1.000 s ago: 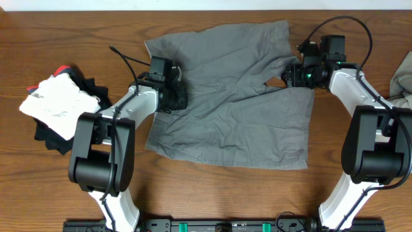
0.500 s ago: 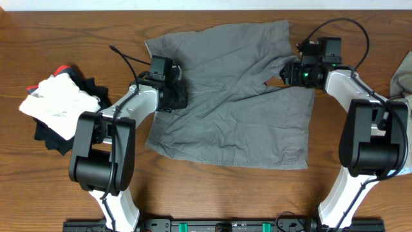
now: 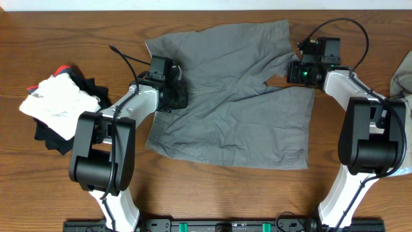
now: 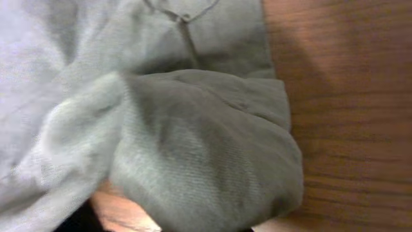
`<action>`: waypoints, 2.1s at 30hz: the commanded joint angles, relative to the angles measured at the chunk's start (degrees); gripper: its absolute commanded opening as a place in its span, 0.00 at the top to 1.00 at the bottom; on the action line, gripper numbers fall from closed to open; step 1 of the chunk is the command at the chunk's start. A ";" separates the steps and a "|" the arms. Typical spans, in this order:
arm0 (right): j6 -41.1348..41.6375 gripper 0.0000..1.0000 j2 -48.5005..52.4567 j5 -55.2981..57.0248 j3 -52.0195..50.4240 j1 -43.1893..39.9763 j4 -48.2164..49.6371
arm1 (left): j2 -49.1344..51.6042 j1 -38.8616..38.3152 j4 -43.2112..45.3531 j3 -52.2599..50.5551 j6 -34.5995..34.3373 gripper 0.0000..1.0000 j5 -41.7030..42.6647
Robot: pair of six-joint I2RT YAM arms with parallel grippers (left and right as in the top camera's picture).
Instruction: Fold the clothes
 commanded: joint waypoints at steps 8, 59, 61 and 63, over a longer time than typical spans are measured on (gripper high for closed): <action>-1.33 0.99 -6.60 34.38 0.85 -6.05 0.39 | 4.26 -0.17 -1.97 -1.31 0.55 0.66 -1.86; -10.08 0.86 1.62 4.31 7.56 0.26 -34.69 | 2.25 -0.20 -19.23 -3.69 -0.59 0.59 4.96; -10.05 0.88 1.62 4.55 7.56 0.26 -39.54 | 2.25 -0.17 -23.10 -4.00 -0.59 0.59 5.09; -10.03 0.91 1.62 4.55 7.56 0.26 -44.48 | 2.25 -0.17 -26.62 -4.00 -0.55 0.60 5.07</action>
